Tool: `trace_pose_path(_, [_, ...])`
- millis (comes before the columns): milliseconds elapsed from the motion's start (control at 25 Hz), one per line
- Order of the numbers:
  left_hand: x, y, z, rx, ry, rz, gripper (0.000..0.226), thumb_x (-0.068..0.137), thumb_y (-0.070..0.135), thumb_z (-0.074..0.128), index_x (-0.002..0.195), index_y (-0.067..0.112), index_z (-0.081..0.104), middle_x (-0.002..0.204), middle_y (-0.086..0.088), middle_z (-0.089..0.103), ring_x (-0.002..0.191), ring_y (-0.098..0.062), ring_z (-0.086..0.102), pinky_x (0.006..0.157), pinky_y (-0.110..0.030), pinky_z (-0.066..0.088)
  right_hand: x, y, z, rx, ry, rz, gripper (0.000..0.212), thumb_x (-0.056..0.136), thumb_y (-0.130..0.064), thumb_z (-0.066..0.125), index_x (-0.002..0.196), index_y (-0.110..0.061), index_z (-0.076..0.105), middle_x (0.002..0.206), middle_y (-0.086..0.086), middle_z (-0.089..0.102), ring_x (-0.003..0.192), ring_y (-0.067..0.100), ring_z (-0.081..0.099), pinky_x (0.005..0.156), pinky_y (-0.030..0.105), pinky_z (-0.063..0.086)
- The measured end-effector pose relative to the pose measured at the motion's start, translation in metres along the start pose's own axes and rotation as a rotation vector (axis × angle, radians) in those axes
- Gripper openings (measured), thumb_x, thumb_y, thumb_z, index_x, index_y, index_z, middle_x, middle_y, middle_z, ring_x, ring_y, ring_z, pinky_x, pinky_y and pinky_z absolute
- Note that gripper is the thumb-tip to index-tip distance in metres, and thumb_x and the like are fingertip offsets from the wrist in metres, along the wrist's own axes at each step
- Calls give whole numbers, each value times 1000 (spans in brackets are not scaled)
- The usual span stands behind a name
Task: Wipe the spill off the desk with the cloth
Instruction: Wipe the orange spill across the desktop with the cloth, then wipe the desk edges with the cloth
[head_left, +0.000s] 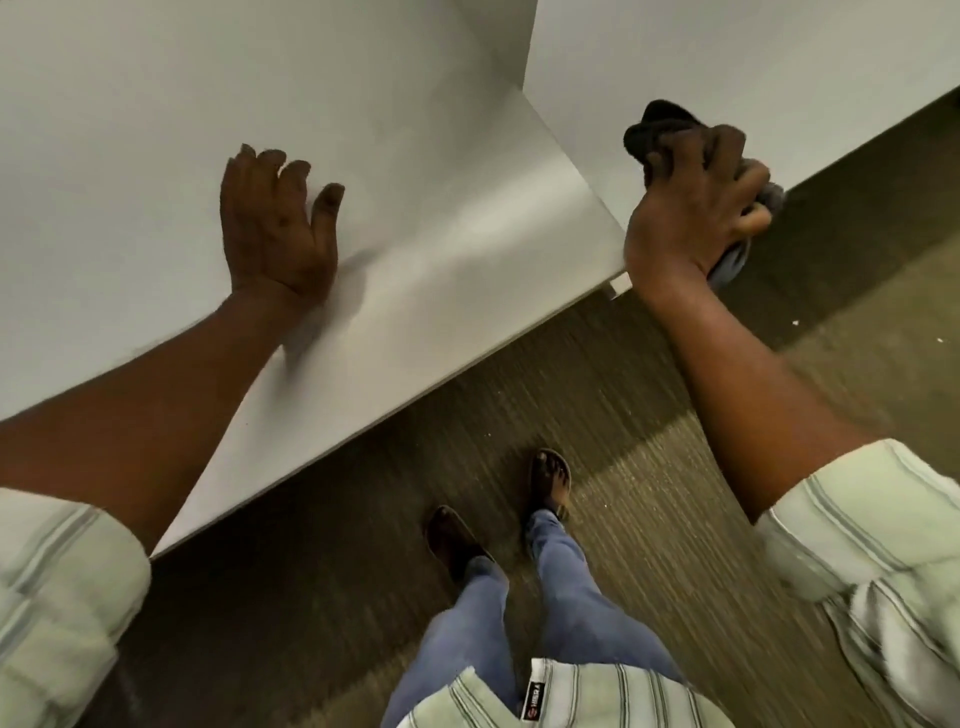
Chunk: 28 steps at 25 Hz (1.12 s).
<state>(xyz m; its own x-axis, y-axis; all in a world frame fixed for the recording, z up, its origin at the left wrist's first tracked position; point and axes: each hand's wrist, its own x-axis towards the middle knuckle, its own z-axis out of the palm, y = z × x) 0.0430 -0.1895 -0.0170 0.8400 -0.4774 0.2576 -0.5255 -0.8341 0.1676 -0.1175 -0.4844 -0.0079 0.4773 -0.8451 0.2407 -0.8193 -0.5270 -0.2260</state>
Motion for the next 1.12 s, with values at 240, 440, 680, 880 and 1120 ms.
trace_pose_path(240, [-12,56,-7,-102,-76,215,51,99,41,35,128,1,49,136,-21,50,134,-38,36,118,-43,23,-62,59,-20,302,156,237,28,94,-38,42,113,-28,60,129,3,52,115,27,45,90,43,37])
trace_pose_path(440, [-30,94,-2,-213,-145,301,49,99,37,41,132,1,46,140,-20,48,136,-35,36,118,-41,25,-125,103,-19,351,164,324,38,97,-41,39,130,-30,55,127,9,52,111,31,48,87,42,39])
trace_pose_path(680, [-53,112,1,-294,-143,312,39,98,27,47,128,2,51,135,-20,51,131,-35,41,113,-45,33,-162,91,-6,625,304,157,37,98,-21,45,133,-13,52,113,26,51,98,39,50,86,31,36])
trace_pose_path(880, [-66,117,11,-313,85,298,34,97,26,47,117,2,61,123,-21,59,120,-35,50,106,-39,39,-214,59,32,913,249,126,33,96,-13,43,127,-9,52,110,29,46,97,45,50,87,50,47])
trace_pose_path(1120, [-72,118,18,-282,321,353,39,97,34,43,106,4,67,117,-18,62,113,-29,52,98,-14,29,-259,37,114,1196,331,104,31,102,-27,40,129,-16,50,116,-2,40,112,5,46,99,18,37])
